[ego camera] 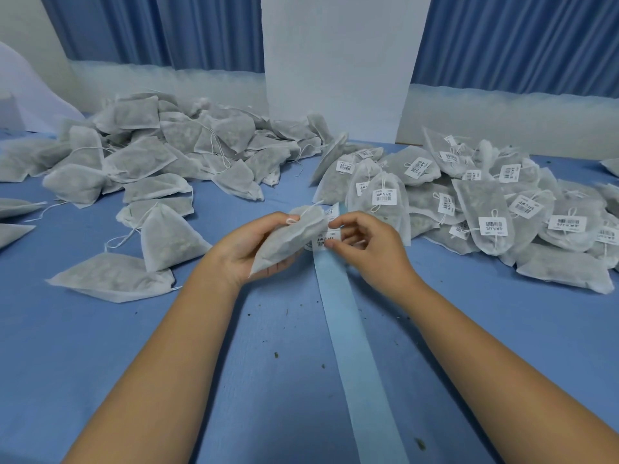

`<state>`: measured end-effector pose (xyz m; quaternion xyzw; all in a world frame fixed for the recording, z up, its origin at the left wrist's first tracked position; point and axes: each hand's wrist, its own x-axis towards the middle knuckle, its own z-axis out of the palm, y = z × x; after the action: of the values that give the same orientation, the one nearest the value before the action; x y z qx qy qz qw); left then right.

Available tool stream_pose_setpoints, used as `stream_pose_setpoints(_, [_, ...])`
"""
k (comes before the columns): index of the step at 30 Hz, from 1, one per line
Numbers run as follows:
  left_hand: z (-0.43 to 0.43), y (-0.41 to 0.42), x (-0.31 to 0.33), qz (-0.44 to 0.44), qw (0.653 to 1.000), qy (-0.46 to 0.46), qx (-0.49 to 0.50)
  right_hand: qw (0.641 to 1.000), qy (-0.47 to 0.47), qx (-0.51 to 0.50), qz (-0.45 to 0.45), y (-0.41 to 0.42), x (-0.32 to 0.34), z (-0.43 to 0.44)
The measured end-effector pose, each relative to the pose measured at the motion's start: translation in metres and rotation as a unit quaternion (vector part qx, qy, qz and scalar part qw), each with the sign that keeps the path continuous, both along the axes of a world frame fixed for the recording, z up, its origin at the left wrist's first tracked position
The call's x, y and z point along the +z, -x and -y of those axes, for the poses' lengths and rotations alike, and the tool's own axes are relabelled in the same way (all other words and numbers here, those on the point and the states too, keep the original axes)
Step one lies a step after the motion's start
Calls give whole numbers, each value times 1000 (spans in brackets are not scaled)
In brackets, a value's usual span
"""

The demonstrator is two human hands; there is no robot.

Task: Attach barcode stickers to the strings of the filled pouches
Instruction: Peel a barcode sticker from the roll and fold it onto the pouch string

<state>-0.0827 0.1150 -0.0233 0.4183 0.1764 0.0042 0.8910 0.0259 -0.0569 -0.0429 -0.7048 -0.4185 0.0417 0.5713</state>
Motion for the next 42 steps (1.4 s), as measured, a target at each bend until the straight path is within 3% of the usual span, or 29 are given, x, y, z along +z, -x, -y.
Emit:
stream_pose_setpoints(8, [5, 2, 5, 59, 984, 167, -9, 986, -20, -72, 147, 2, -3, 4])
stream_pose_setpoints(13, [7, 3, 6, 33, 991, 129, 12, 978, -21, -90, 189, 3, 0, 4])
stream_pose_setpoints(22, [11, 4, 9, 57, 986, 156, -32, 976, -12, -51, 213, 4, 1, 5])
stream_pose_setpoints(35, [11, 3, 9, 53, 983, 178, -11, 939, -16, -110, 327, 9, 3, 8])
stream_pose_setpoints(42, [13, 5, 10, 48, 987, 156, -11, 939, -16, -126, 320, 11, 3, 8])
